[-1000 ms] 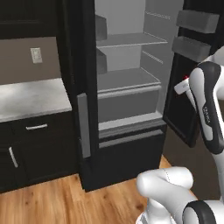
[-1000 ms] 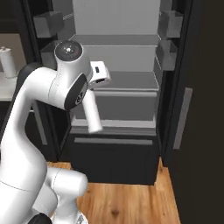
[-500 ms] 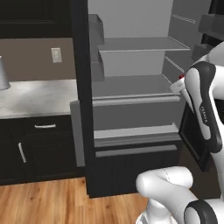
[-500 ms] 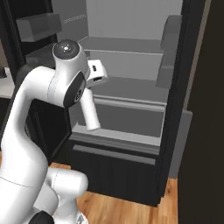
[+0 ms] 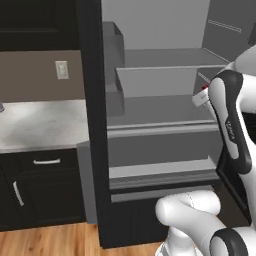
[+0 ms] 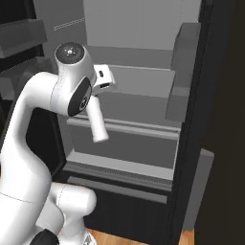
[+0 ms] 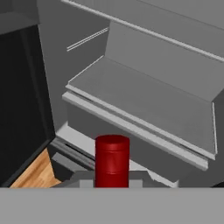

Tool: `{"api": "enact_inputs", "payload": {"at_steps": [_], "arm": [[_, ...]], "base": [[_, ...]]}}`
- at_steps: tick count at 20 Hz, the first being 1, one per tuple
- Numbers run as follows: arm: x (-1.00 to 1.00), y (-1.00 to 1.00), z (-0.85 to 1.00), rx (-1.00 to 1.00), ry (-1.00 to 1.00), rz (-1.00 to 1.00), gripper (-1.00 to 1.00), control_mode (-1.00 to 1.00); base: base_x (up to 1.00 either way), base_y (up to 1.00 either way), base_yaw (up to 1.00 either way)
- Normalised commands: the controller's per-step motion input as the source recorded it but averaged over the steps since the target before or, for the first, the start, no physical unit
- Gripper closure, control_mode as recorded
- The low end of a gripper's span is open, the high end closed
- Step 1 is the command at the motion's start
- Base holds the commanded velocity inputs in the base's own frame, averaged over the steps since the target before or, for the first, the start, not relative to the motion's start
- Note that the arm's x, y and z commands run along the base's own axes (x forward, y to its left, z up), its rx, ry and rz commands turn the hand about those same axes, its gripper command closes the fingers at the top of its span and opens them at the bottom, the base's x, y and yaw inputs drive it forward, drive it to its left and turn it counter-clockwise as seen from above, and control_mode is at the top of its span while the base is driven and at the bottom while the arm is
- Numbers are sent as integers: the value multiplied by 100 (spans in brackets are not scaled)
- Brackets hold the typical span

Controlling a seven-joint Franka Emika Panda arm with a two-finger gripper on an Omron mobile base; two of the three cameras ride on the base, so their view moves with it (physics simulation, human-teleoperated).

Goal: Place the liquors on the top shelf of the fridge to keep them out of children's reach, and place the apple on lower shelves for easy access.

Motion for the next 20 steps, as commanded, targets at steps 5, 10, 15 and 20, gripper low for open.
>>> {"api": "enact_inputs", "payload": {"at_steps": [5, 10, 15, 20], "arm": [[0, 0, 0, 0, 0, 0, 100, 100], [0, 0, 0, 0, 0, 0, 100, 100], [15, 0, -1, 1, -12, 0, 100, -100], [0, 0, 37, 10, -43, 0, 100, -100]], "base": [[70, -7, 0], [61, -2, 0], [0, 0, 0], [0, 0, 0]]}}
